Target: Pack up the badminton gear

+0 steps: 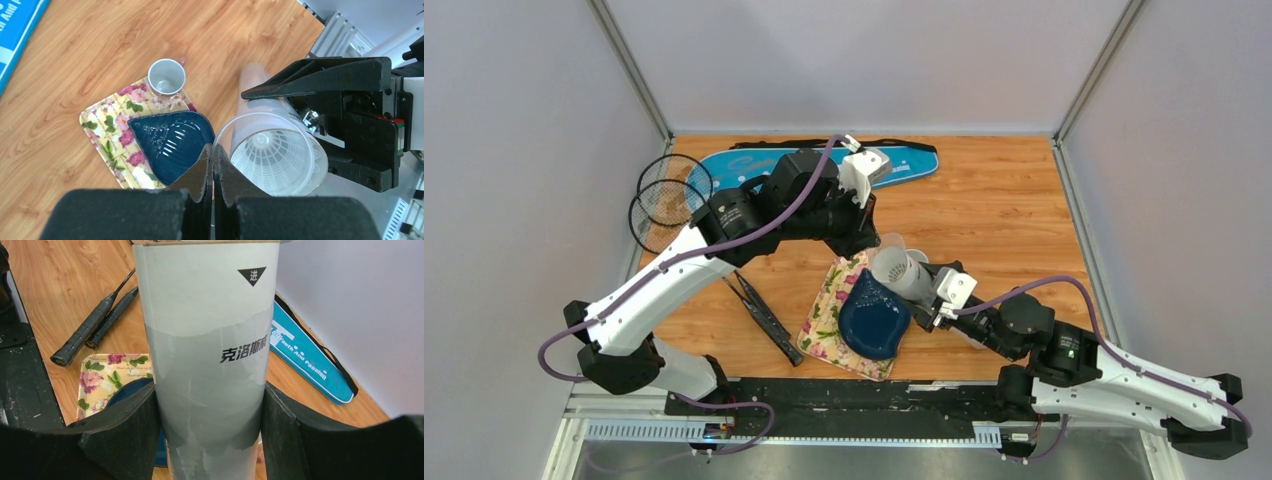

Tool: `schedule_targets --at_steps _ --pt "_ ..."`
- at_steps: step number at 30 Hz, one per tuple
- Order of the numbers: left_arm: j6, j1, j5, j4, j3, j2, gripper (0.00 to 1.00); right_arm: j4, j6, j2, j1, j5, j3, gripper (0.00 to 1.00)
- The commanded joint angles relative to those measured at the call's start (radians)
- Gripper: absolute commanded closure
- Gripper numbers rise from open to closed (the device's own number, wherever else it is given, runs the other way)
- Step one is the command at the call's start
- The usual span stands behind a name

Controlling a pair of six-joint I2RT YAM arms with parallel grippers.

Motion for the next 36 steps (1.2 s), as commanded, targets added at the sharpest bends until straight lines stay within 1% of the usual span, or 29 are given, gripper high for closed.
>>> schedule_targets --at_steps 1,5,10,16,18,26,31,36 --pt "0.013 -0.006 0.096 -0.026 0.022 0.021 1.00 0.115 -0.028 -0.015 0.003 -0.012 0.025 0.75" --pt "0.017 -0.006 0.112 -0.029 0.022 0.021 1.00 0.115 -0.025 -0.009 0.003 0.014 0.025 0.75" --pt "0.016 -0.006 0.176 0.003 -0.020 -0.008 1.00 0.102 -0.015 0.006 0.003 0.051 0.036 0.75" --pt "0.025 -0.006 0.159 -0.018 -0.034 -0.008 1.00 0.121 -0.015 -0.015 0.003 0.026 0.025 0.75" --pt "0.025 -0.006 0.120 -0.029 -0.018 0.000 1.00 0.118 -0.015 -0.014 0.003 0.008 0.026 0.75" --pt "0.039 -0.006 0.033 -0.078 0.031 0.009 1.00 0.121 -0.017 -0.021 0.003 0.006 0.025 0.75" --pt "0.028 -0.007 0.092 -0.070 0.031 0.024 1.00 0.134 -0.015 -0.015 0.003 -0.010 0.025 0.75" --pt "0.027 -0.006 0.072 -0.081 0.034 0.032 1.00 0.151 -0.012 -0.026 0.003 -0.017 0.020 0.75"
